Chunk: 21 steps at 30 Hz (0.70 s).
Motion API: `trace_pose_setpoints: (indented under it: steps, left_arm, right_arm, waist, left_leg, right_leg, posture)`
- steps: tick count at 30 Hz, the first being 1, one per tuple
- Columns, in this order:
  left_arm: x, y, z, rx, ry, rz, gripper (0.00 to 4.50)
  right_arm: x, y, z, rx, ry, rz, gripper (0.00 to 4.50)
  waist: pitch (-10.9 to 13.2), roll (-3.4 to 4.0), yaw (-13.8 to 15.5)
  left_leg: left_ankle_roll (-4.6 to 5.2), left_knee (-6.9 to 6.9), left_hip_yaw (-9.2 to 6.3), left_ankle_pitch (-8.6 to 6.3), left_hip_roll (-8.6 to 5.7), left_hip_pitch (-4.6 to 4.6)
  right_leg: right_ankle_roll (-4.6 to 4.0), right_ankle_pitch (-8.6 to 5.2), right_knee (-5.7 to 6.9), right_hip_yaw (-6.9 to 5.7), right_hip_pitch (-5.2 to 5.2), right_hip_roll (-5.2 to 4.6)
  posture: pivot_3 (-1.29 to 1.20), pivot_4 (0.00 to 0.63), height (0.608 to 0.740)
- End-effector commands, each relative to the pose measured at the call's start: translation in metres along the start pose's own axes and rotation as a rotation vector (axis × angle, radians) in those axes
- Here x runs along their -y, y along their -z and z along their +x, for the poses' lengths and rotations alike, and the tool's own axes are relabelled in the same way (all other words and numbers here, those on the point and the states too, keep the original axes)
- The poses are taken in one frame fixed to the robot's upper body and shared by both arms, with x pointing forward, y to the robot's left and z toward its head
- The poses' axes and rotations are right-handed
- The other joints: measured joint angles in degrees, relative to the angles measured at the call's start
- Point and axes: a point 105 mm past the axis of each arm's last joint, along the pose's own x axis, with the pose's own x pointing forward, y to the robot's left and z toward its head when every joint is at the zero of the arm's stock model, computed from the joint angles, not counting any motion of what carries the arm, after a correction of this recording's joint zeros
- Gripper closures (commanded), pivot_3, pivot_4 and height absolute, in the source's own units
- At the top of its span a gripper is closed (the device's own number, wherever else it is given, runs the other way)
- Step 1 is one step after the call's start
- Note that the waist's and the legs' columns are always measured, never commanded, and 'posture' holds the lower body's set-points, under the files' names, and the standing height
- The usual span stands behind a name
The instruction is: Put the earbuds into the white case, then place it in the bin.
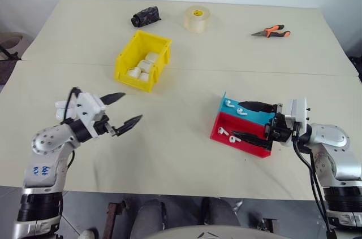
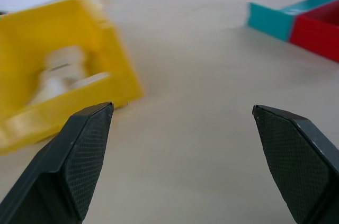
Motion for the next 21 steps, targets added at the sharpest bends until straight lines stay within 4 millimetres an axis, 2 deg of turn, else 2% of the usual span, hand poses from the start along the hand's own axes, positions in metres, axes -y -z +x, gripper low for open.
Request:
trace_pose_setpoints:
  steps: [1, 7, 10, 13, 17, 21]
  left_arm:
    - [-0.015, -0.006, -0.028, 0.0, -0.216, 0.005, 0.04]
    - [-0.02, 0.009, -0.091, -0.111, -0.551, -0.078, 0.04]
    - [-0.019, 0.015, -0.118, -0.148, -0.705, -0.146, 0.04]
    - [-0.019, 0.024, -0.14, -0.197, -0.839, -0.223, 0.04]
    - [-0.015, 0.033, -0.149, -0.252, -0.892, -0.295, 0.04]
    - [-0.02, 0.023, -0.139, -0.234, -0.864, -0.292, 0.04]
  right_arm:
    - [-0.007, -0.017, 0.014, 0.084, -0.062, -0.054, 0.0]
    - [-0.024, -0.034, 0.04, 0.259, -0.138, -0.065, 0.0]
    - [-0.032, -0.043, 0.045, 0.366, -0.17, -0.06, 0.0]
    - [-0.04, -0.043, 0.05, 0.377, -0.219, -0.058, 0.0]
    - [-0.046, -0.044, 0.052, 0.38, -0.246, -0.052, 0.0]
    - [-0.045, -0.041, 0.05, 0.357, -0.251, -0.042, 0.0]
  waist:
    - [0.0, 0.0, -0.4]
    - [0.0, -0.01, -1.0]
    - [0.0, -0.02, -1.0]
    - [0.0, -0.02, -0.5]
    - [0.0, -0.03, -0.4]
    - [0.0, -0.05, -0.2]
  left_leg:
    - [0.0, -0.01, 0.01, 0.0, 0.02, 0.0]
    - [0.0, -0.03, -0.06, 0.0, 0.05, -0.01]
    - [0.0, -0.02, -0.12, 0.0, 0.03, -0.01]
    - [0.0, -0.01, -0.21, 0.0, 0.02, -0.03]
    - [0.0, -0.01, -0.33, 0.0, 0.02, 0.02]
    - [0.0, 0.0, -0.32, 0.0, 0.01, 0.01]
  right_leg:
    - [0.0, 0.0, -0.02, 0.0, 0.0, 0.01]
    - [0.0, 0.0, -0.01, -0.01, 0.01, 0.0]
    - [0.0, 0.0, -0.02, 0.0, 0.04, -0.03]
    - [-0.01, 0.0, -0.01, -0.01, 0.07, -0.03]
    - [-0.01, 0.0, -0.02, 0.04, 0.09, -0.03]
    - [-0.01, 0.0, -0.02, 0.04, 0.09, -0.02]
  posture:
    - [0.0, 0.15, 0.74]
    - [0.0, 0.15, 0.74]
    - [0.0, 0.15, 0.74]
    - [0.0, 0.15, 0.74]
    - [0.0, 0.15, 0.74]
    - [0.0, 0.15, 0.74]
